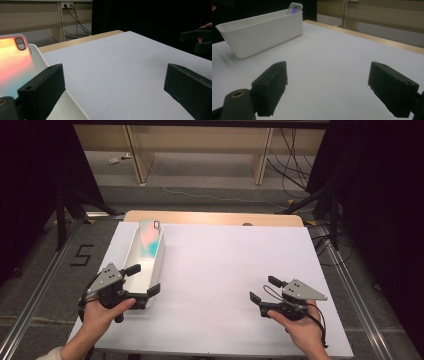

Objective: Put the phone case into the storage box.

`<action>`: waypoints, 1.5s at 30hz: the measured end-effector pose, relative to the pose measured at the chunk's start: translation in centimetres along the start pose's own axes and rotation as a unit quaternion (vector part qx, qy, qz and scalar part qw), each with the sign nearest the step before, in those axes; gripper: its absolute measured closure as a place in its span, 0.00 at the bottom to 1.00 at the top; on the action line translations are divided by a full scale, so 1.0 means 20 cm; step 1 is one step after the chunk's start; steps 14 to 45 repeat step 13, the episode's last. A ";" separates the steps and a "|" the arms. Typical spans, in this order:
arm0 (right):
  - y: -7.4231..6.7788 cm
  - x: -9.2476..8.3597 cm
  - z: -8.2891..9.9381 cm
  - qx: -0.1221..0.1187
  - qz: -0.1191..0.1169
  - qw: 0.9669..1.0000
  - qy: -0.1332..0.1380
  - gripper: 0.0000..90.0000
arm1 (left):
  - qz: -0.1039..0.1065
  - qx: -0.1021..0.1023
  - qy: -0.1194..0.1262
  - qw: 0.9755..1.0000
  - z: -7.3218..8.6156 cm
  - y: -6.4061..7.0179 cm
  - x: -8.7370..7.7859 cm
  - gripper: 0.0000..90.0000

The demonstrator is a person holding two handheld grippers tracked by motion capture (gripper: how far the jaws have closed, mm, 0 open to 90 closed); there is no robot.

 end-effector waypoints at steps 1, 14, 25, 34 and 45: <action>0.00 0.00 0.00 0.003 -0.002 1.000 -0.002 0.19 | -0.001 -0.005 0.000 1.000 0.00 0.00 0.00 0.03; 0.00 0.01 -0.01 -0.002 -0.002 1.000 0.010 0.19 | 0.004 0.002 0.006 1.000 0.00 -0.02 0.00 0.03; 0.00 0.01 -0.01 -0.002 -0.002 1.000 0.010 0.19 | 0.004 0.002 0.006 1.000 0.00 -0.02 0.00 0.03; 0.00 0.01 -0.01 -0.002 -0.002 1.000 0.010 0.19 | 0.004 0.002 0.006 1.000 0.00 -0.02 0.00 0.03; 0.00 0.01 -0.01 -0.002 -0.002 1.000 0.010 0.19 | 0.004 0.002 0.006 1.000 0.00 -0.02 0.00 0.03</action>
Point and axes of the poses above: each handheld gripper's, and its own axes: x roughly forward along the jaws, z roughly out of its underside, y roughly to its right, the point moved 8 cm from there along x, roughly forward along the jaws, and after that the axes turned 6 degrees about -y, right-handed, at the moved point
